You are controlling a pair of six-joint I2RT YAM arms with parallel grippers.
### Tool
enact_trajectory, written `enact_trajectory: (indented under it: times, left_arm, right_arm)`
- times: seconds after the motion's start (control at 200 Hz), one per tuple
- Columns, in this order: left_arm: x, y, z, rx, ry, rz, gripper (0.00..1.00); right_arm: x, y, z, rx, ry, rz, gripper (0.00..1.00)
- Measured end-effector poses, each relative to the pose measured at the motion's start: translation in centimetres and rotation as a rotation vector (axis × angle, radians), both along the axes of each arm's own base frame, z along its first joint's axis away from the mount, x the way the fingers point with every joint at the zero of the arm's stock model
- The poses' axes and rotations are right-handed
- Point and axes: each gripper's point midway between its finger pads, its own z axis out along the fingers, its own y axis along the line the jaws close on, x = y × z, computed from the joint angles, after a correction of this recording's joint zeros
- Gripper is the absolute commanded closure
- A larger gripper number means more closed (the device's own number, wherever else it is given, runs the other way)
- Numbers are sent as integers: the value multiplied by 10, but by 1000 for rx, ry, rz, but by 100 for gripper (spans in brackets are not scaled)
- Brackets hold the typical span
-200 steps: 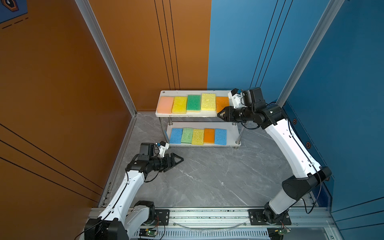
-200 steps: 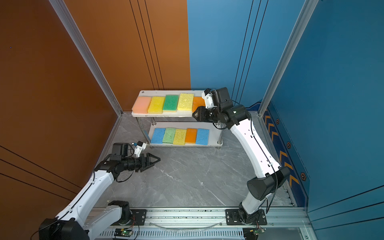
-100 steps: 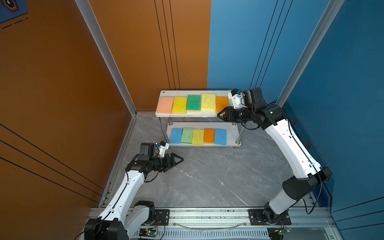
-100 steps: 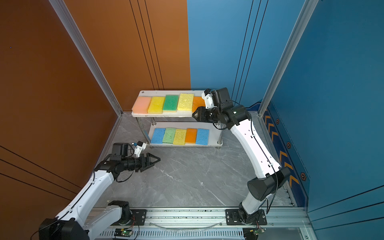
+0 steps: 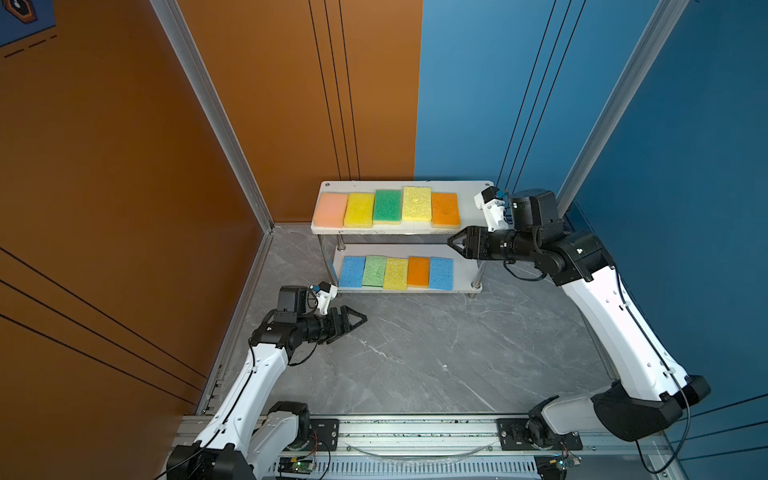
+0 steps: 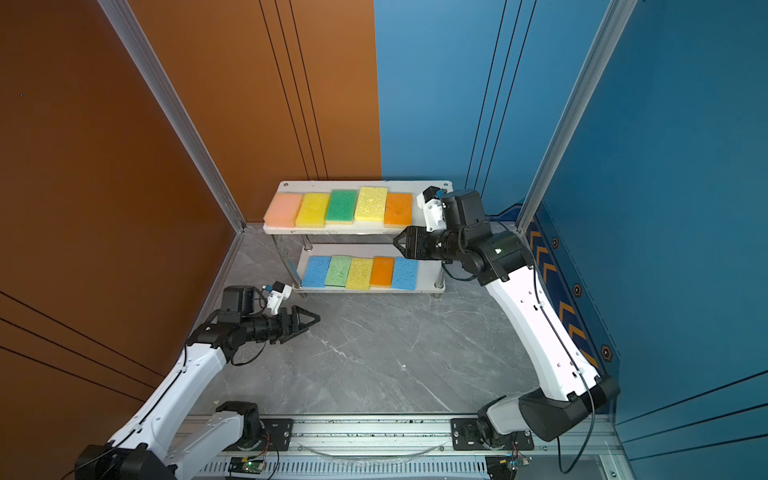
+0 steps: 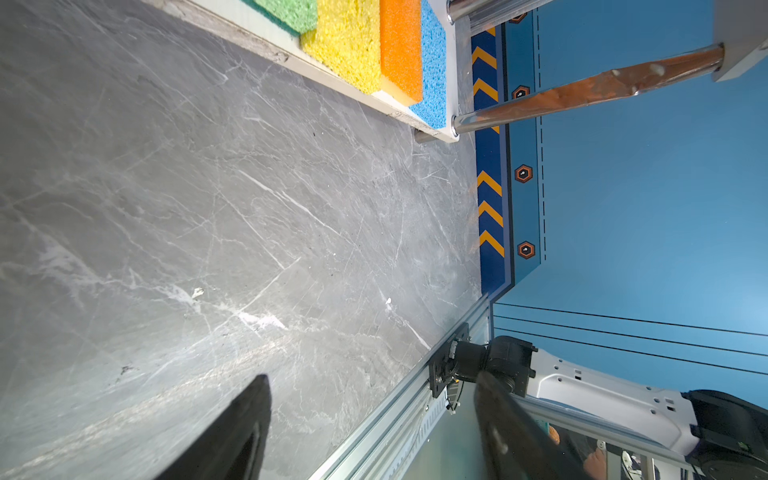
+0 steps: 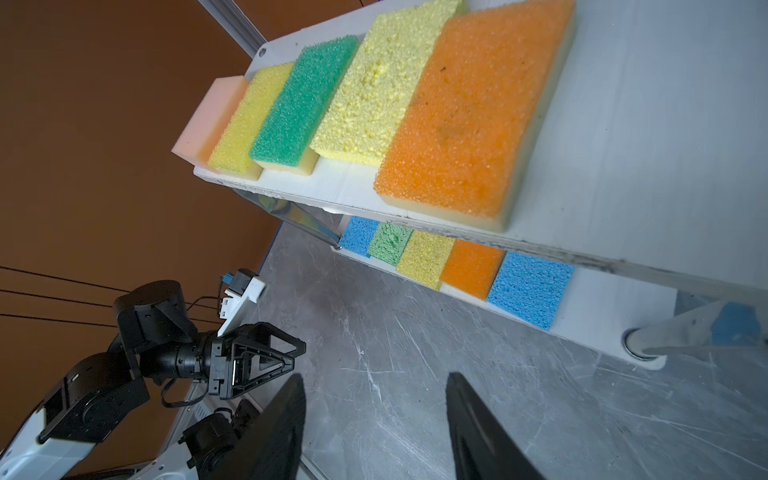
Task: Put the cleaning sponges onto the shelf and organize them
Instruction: 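Withdraw the right gripper from the top shelf toward the robot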
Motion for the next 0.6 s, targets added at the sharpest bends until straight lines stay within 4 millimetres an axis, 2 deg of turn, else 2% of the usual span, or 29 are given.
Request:
enact_trajectory:
  times: [0.125, 0.245, 0.38, 0.466, 0.501, 0.551, 0.571, 0.601]
  left_arm:
    - [0, 4, 7, -1, -33, 18, 23]
    - [1, 10, 15, 1, -70, 44, 22]
    - [1, 17, 25, 5, -118, 74, 21]
    - [2, 23, 31, 11, -150, 101, 20]
    - [2, 26, 33, 15, -164, 112, 16]
    - [2, 29, 36, 21, -183, 123, 15]
    - [2, 30, 37, 23, -190, 130, 15]
    - [3, 32, 39, 25, -201, 137, 15]
  right_arm:
    - [-11, -24, 4, 3, -24, -53, 36]
    - [-18, -46, 3, -2, -39, -112, 34]
    - [-24, -67, -3, -14, -50, -172, 23]
    - [-28, -77, -8, -23, -52, -202, 20]
    - [-30, -80, -10, -26, -53, -213, 15]
    - [-31, -84, -13, -30, -57, -228, 14]
    - [-32, -86, -15, -31, -59, -233, 11]
    - [-33, -88, -17, -34, -61, -242, 1]
